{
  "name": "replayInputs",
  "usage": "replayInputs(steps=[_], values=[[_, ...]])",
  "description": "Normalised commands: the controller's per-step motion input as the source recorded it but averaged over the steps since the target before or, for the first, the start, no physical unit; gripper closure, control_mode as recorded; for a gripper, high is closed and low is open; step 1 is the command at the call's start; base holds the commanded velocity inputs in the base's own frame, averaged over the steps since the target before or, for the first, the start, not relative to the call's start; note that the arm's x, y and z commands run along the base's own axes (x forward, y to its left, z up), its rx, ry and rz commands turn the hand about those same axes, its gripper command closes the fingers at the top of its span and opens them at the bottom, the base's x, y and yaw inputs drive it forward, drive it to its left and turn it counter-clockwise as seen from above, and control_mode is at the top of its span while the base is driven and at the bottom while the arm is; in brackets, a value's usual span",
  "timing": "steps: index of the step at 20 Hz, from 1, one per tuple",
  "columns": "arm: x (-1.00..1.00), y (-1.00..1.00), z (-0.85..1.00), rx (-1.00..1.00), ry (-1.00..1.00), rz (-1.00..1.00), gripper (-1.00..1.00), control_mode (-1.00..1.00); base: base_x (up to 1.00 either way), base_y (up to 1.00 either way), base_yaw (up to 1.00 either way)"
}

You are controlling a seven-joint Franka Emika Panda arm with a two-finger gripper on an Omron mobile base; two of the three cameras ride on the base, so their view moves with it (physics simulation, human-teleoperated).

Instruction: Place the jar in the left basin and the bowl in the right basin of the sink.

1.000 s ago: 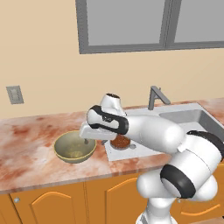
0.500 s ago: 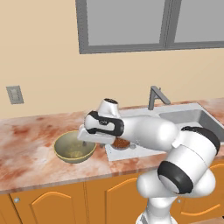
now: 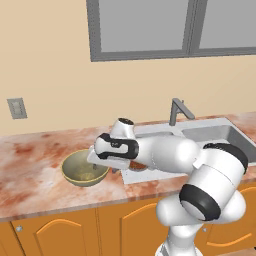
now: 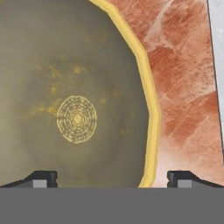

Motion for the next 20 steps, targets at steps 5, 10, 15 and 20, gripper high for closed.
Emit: replayInputs(steps=[5,10,15,20], values=[[0.00,0.07,-0.11,0.04,0.00,-0.05,1.00,-1.00,0.00,0.00,0.00],[0.00,0.02,-0.11,0.04,0.00,-0.05,1.00,-1.00,0.00,0.00,0.00],[0.01,0.00,-0.10,0.02,0.01,-0.05,1.00,-1.00,0.00,0.00,0.00],[-0.05,-0.07,0.10,0.00,0.02,-0.03,1.00,-1.00,0.00,0.00,0.00]])
